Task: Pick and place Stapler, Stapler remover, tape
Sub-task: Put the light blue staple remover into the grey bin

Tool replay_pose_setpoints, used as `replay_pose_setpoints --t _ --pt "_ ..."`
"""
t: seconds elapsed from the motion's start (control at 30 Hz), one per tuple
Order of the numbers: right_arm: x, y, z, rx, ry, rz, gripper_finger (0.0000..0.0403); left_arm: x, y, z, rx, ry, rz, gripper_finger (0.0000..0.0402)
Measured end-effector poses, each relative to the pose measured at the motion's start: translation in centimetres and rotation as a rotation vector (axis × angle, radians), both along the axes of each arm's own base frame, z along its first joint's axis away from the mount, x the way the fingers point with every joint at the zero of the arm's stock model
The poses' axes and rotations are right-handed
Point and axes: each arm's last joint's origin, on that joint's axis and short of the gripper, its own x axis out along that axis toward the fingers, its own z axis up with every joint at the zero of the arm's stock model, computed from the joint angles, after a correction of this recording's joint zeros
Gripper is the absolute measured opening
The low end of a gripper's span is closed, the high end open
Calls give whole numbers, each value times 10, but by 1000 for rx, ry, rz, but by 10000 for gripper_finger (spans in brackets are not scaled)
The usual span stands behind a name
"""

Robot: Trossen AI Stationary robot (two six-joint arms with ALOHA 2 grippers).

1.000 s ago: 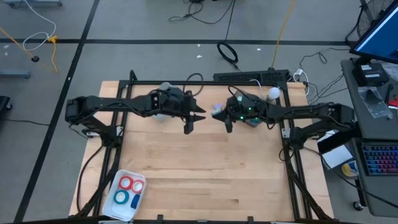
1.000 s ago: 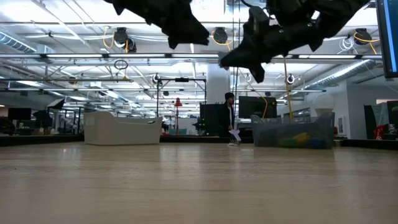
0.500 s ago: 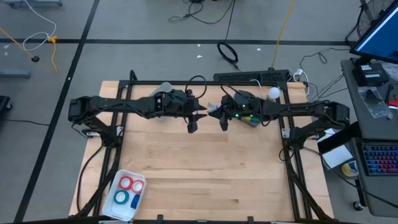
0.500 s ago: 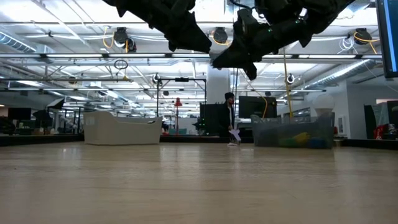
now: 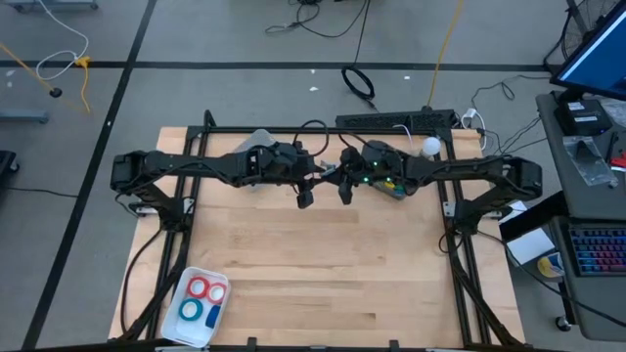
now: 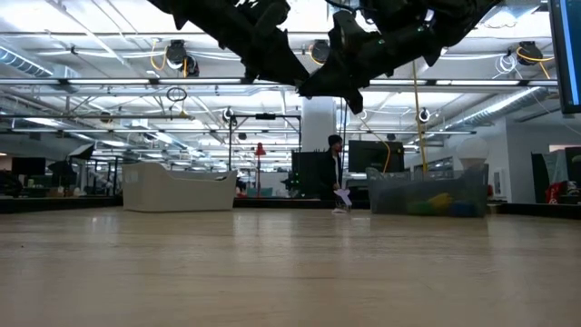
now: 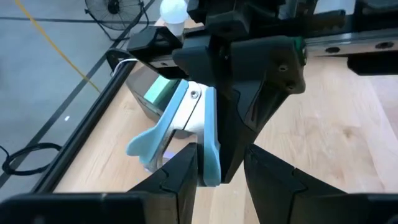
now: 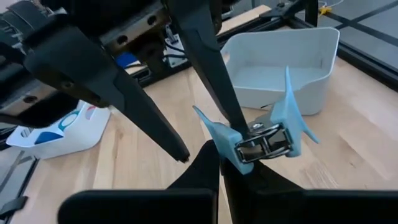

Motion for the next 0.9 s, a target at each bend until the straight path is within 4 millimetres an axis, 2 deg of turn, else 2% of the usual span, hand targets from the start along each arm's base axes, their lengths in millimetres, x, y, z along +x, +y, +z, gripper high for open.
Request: replay_pose_setpoints --t 0.13,0.37,0.5,0.67,0.9 --pt "1 0 0 1 -10 -2 0 0 2 -1 -15 1 12 114" --pt "0 1 -2 15 12 0 0 1 6 -3 -58 -10 3 18" --pt "0 2 -3 16 18 40 10 0 11 -5 -110 -6 24 18" --pt "-2 3 -6 30 57 53 53 -2 14 -7 -131 18 28 18" --pt "-14 5 -25 121 277 97 119 -16 15 -20 -85 226 130 18"
